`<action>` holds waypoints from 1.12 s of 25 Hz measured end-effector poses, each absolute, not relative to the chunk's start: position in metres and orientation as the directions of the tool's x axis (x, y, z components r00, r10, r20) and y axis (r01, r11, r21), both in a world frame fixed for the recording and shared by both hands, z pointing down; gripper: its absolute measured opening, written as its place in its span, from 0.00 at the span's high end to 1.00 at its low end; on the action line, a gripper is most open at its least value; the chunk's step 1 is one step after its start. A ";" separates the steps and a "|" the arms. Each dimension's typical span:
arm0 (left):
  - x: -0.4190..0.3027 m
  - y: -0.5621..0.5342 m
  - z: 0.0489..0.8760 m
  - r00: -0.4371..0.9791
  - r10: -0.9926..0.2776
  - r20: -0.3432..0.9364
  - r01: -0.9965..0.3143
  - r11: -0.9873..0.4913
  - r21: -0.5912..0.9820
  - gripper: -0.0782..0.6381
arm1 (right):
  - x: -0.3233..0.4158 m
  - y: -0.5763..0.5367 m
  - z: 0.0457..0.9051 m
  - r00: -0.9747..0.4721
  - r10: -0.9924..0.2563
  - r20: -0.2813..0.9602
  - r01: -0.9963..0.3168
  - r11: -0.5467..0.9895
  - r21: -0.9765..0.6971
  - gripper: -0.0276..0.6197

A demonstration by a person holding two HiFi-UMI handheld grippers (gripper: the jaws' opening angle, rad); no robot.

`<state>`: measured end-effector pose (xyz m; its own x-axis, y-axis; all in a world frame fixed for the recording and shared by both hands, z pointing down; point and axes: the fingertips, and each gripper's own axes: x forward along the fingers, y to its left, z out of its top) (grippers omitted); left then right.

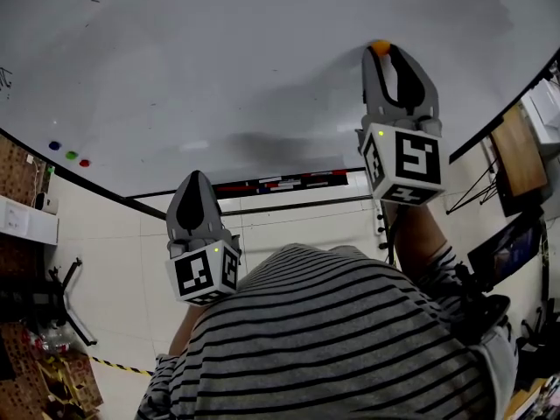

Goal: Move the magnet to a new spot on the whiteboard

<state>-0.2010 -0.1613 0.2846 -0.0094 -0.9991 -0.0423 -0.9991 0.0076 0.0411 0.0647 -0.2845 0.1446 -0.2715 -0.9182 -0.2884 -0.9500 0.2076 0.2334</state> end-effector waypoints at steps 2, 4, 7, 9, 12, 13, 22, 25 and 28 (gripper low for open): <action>-0.203 -0.162 0.286 -0.015 -0.999 -0.039 -0.999 0.013 0.041 0.87 | 0.065 -0.286 0.146 -0.263 -0.918 -0.296 -0.953 0.200 0.227 0.77; -0.204 -0.163 0.287 -0.014 -0.999 -0.036 -0.999 0.013 0.044 0.87 | 0.065 -0.285 0.146 -0.258 -0.916 -0.308 -0.955 0.193 0.224 0.77; -0.203 -0.166 0.286 -0.003 -0.999 -0.038 -0.999 0.001 0.044 0.87 | 0.063 -0.284 0.145 -0.269 -0.908 -0.320 -0.953 0.203 0.226 0.78; -0.201 -0.168 0.285 0.009 -0.999 -0.041 -0.999 -0.011 0.036 0.87 | 0.063 -0.283 0.144 -0.285 -0.902 -0.324 -0.949 0.217 0.229 0.78; -0.197 -0.171 0.283 0.027 -0.999 -0.044 -0.999 -0.028 0.028 0.87 | 0.065 -0.278 0.144 -0.298 -0.899 -0.321 -0.945 0.231 0.232 0.78; -0.196 -0.172 0.281 0.032 -0.998 -0.048 -0.999 -0.034 0.028 0.87 | 0.067 -0.274 0.143 -0.301 -0.897 -0.323 -0.944 0.233 0.234 0.78; -0.175 -0.178 0.271 0.104 -0.992 -0.071 -0.994 -0.106 0.025 0.87 | 0.066 -0.231 0.211 -0.349 -0.921 -0.173 -0.937 0.336 0.099 0.87; -0.162 -0.182 0.277 0.129 -0.989 -0.066 -0.991 -0.131 0.029 0.87 | 0.061 -0.222 0.245 -0.359 -0.927 -0.112 -0.933 0.353 0.069 0.96; -0.150 -0.184 0.286 0.154 -0.987 -0.046 -0.987 -0.155 0.030 0.87 | 0.055 -0.216 0.272 -0.371 -0.927 -0.051 -0.928 0.369 0.046 0.96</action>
<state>-0.1503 -0.1840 0.2855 0.1536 -0.9871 -0.0462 -0.9875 -0.1550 0.0299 0.0554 -0.2161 0.2718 -0.3712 -0.9271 -0.0511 -0.9282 0.3691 0.0463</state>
